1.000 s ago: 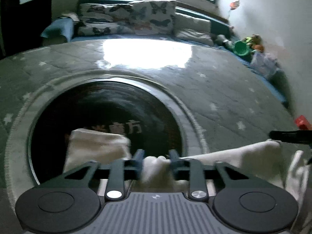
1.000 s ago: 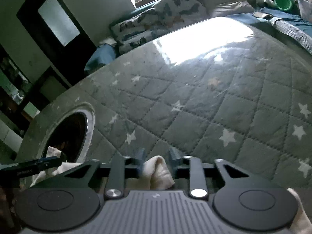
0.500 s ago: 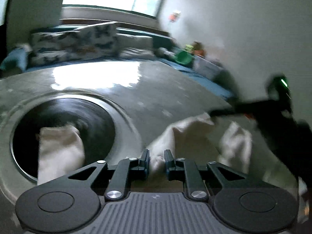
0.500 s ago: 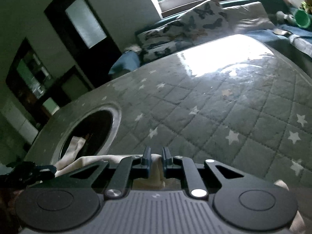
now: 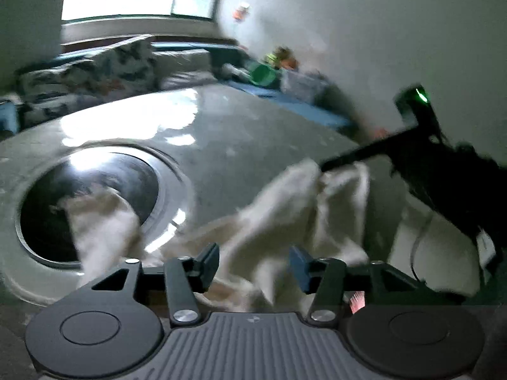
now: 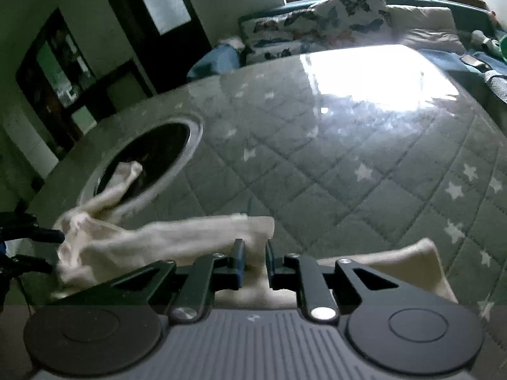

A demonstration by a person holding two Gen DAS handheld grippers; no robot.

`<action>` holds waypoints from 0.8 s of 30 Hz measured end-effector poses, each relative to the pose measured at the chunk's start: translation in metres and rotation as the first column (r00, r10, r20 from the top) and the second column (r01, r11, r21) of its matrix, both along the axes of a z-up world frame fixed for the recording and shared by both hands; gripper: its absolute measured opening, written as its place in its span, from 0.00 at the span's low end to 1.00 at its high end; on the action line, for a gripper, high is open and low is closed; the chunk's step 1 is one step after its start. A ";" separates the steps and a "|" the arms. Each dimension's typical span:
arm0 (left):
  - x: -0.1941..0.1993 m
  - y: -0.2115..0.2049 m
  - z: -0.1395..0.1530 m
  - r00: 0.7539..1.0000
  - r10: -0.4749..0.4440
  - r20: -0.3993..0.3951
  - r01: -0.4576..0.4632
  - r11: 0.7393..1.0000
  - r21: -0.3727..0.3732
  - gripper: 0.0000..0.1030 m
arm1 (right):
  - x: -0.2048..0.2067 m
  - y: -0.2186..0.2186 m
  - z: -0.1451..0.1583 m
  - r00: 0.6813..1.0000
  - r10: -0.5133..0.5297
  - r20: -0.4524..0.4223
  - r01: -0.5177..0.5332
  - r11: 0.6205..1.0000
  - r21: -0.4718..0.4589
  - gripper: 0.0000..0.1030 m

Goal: Fold clothes

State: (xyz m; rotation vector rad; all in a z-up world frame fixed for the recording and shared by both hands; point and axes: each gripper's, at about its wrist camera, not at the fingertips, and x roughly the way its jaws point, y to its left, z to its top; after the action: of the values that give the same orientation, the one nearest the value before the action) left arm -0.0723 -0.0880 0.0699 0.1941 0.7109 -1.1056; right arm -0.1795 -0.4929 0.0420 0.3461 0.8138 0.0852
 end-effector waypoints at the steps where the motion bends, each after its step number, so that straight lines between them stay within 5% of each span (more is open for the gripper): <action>1: 0.005 0.000 0.001 0.999 0.034 -0.003 -0.034 0.999 -0.004 0.52 | 0.002 -0.002 0.002 1.000 -0.007 0.009 0.007 1.000 0.006 0.17; 7: 0.043 -0.010 -0.016 0.970 0.219 -0.101 -0.211 0.974 0.083 0.55 | 0.022 -0.009 -0.002 0.999 -0.041 0.009 0.041 0.997 0.058 0.22; 14: 0.048 -0.013 -0.026 0.979 0.158 -0.131 -0.144 0.984 0.110 0.55 | 0.023 -0.009 -0.016 0.999 -0.036 -0.025 0.038 0.996 0.079 0.25; 20: 0.044 -0.010 -0.029 0.978 0.160 -0.136 -0.148 0.984 0.098 0.16 | 0.010 -0.012 -0.015 0.999 -0.034 -0.008 0.035 0.989 0.141 0.31; 24: 0.045 -0.008 -0.028 0.979 0.160 -0.125 -0.149 0.985 0.090 0.14 | 0.007 -0.011 -0.018 0.999 -0.038 -0.008 0.039 0.990 0.139 0.30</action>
State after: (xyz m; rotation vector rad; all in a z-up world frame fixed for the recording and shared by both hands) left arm -0.0275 -0.0963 0.0421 0.1321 0.8754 -0.9476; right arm -0.1720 -0.5039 0.0241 0.4939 0.8077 0.1051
